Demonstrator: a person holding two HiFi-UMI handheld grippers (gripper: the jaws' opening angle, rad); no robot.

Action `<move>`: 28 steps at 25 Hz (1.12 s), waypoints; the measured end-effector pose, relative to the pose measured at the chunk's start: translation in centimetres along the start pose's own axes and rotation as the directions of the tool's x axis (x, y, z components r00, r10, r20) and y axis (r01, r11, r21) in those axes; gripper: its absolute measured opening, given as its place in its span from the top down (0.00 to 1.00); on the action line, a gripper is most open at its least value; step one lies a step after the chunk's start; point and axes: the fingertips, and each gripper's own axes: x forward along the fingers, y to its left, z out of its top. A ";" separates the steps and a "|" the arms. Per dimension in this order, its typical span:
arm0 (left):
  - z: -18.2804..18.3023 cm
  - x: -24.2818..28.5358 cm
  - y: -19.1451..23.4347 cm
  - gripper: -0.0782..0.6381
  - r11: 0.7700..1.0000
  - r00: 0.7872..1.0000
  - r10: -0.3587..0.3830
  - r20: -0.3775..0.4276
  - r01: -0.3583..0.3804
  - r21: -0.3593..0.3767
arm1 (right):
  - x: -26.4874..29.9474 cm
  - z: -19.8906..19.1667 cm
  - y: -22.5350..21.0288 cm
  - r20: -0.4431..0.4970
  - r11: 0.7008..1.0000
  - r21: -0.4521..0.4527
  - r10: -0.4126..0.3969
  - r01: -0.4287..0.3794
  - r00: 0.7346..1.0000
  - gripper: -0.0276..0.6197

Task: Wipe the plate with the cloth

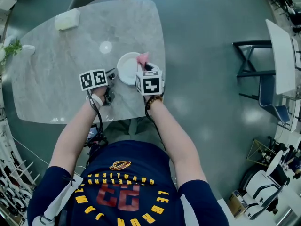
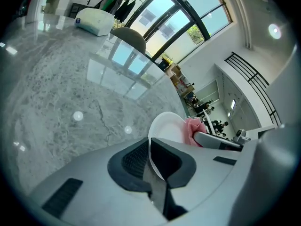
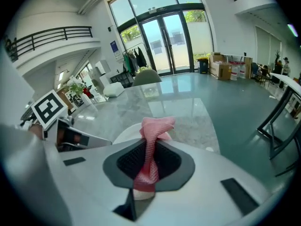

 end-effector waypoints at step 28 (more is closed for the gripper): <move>-0.2 -0.4 0.6 0.89 0.998 0.999 -0.022 0.033 0.024 -0.051 | 2.2 -2.9 2.0 -0.109 0.991 -0.127 0.026 -0.040 0.994 0.90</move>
